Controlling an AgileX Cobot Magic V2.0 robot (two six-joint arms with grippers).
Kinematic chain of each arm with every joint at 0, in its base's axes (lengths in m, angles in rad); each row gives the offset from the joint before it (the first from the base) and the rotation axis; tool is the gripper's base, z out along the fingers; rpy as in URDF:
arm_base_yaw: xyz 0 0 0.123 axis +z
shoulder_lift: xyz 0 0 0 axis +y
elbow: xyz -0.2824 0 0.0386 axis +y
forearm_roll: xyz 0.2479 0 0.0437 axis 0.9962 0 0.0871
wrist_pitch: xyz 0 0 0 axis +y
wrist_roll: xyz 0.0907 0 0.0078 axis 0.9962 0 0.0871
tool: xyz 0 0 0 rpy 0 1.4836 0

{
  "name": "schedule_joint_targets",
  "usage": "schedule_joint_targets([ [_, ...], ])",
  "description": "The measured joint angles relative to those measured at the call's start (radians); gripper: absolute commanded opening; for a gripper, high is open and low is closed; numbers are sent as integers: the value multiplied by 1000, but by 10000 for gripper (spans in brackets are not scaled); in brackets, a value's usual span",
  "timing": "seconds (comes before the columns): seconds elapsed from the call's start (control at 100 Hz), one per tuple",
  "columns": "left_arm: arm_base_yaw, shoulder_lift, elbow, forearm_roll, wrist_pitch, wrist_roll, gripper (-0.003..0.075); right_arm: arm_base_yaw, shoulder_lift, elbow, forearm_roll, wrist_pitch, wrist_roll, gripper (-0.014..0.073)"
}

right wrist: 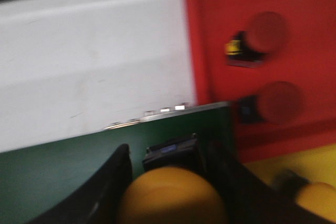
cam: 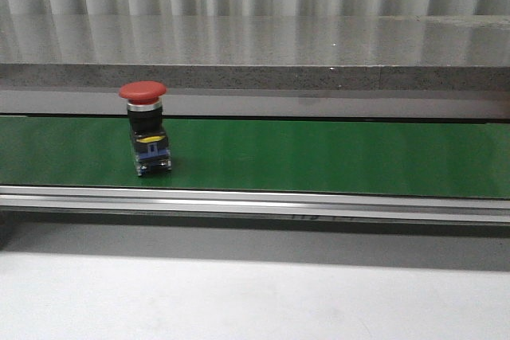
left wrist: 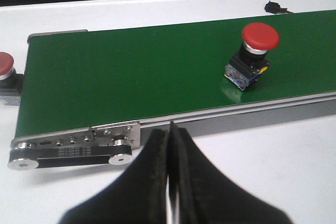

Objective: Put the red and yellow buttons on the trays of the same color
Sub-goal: 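Lower the yellow button into the yellow tray and open the right gripper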

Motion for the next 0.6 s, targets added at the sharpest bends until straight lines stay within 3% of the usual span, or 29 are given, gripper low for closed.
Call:
schedule_joint_targets([
  [0.21, 0, 0, 0, 0, 0, 0, -20, -312, 0, 10, -8, -43, 109, 8],
  [0.33, 0, 0, 0, 0, 0, 0, -20, -440, 0, 55, -10, -73, 163, 8],
  [0.45, 0, 0, 0, 0, 0, 0, -20, -512, 9, 118, -10, -133, 214, 8],
  [0.6, 0, 0, 0, 0, 0, 0, -20, -525, 53, 198, -10, -246, 245, 8],
])
